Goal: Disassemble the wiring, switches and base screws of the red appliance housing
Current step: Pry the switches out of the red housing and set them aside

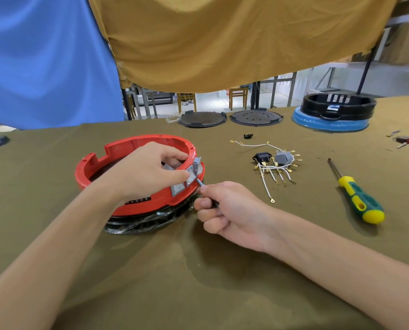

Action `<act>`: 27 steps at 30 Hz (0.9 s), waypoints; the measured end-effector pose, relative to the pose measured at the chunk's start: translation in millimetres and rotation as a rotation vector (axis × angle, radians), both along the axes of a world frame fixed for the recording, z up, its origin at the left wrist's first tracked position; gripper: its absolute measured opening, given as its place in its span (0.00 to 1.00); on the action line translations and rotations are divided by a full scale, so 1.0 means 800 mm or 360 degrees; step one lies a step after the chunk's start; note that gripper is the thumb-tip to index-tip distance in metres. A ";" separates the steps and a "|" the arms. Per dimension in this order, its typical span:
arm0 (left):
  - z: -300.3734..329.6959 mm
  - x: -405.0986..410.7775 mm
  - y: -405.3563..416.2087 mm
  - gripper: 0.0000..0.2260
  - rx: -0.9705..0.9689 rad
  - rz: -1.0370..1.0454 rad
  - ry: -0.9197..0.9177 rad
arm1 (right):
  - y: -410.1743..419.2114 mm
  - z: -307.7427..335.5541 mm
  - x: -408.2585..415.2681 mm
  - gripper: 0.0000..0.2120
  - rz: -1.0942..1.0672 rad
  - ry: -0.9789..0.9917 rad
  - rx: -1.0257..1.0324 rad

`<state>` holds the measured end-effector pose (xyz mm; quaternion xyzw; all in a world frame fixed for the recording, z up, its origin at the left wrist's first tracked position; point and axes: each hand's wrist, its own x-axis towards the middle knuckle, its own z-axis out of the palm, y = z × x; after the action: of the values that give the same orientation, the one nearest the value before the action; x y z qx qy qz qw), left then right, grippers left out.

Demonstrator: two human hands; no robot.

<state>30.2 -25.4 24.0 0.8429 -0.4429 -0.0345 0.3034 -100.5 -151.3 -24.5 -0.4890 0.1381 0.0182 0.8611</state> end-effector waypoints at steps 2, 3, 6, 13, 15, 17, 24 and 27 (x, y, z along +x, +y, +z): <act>-0.001 -0.001 -0.001 0.14 -0.0019 -0.0017 -0.0014 | 0.002 -0.001 0.002 0.11 -0.0006 -0.0013 0.0027; -0.001 -0.001 -0.002 0.14 -0.0023 -0.0023 -0.0021 | 0.004 -0.002 0.003 0.11 -0.0015 -0.0028 0.0023; -0.002 -0.003 -0.004 0.15 -0.0020 -0.0024 -0.0037 | 0.009 -0.004 0.008 0.13 -0.0040 -0.0079 -0.0164; 0.001 -0.006 -0.002 0.16 0.0017 -0.0023 -0.0026 | 0.003 -0.001 0.013 0.08 -0.0093 0.0062 -0.1126; 0.001 -0.006 -0.002 0.15 0.0005 -0.0014 -0.0012 | -0.005 -0.003 0.015 0.07 -0.0113 0.0091 -0.1298; 0.001 -0.005 -0.002 0.14 -0.0015 -0.0008 0.0026 | -0.012 -0.003 0.017 0.08 -0.0125 0.0078 -0.1523; 0.001 -0.003 0.000 0.11 -0.0079 -0.0016 0.0152 | -0.021 0.000 0.016 0.08 -0.0158 0.0070 -0.1950; -0.001 -0.004 -0.001 0.11 -0.0093 -0.0020 0.0147 | -0.011 0.002 0.012 0.09 -0.0141 0.0136 -0.1021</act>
<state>27.0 -26.5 23.3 0.8284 -0.4345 -0.0622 0.3478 -91.3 -160.1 -23.2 -0.7278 0.1938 -0.0432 0.6563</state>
